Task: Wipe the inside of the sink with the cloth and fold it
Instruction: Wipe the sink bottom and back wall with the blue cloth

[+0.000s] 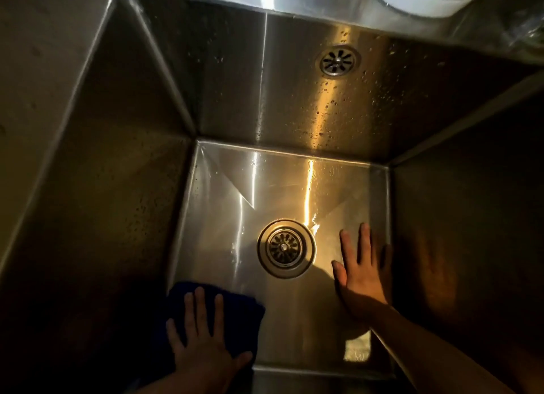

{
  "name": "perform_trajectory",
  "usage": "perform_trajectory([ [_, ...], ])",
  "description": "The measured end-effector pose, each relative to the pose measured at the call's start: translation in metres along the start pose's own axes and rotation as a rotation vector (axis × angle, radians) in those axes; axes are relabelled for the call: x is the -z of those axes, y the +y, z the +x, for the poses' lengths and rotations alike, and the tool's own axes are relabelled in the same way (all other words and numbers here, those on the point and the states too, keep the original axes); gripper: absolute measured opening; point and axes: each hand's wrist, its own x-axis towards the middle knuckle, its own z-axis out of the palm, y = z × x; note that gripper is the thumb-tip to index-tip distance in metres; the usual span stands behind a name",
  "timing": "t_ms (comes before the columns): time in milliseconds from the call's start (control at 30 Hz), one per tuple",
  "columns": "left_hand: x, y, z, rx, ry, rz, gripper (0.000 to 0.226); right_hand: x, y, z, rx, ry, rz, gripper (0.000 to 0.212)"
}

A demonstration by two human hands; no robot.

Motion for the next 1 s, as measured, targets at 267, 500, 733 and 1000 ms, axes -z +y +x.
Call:
perform_trajectory([
  [267, 0.011, 0.014, 0.012, -0.008, 0.341, -0.18, 0.112, -0.001, 0.003, -0.001, 0.024, 0.022, 0.009, 0.06],
  [500, 0.073, 0.022, 0.054, -0.056, 0.565, -0.298, 0.111, -0.004, 0.007, 0.0, 0.062, 0.066, 0.027, 0.057],
  [733, 0.124, 0.049, 0.082, 0.001, 0.758, -0.373, 0.108, -0.004, 0.001, -0.001, 0.042, 0.093, 0.046, 0.057],
  [1000, 0.205, 0.062, 0.13, 0.003, 0.885, -0.265, 0.107, -0.014, 0.007, 0.001, 0.062, 0.142, 0.074, 0.057],
])
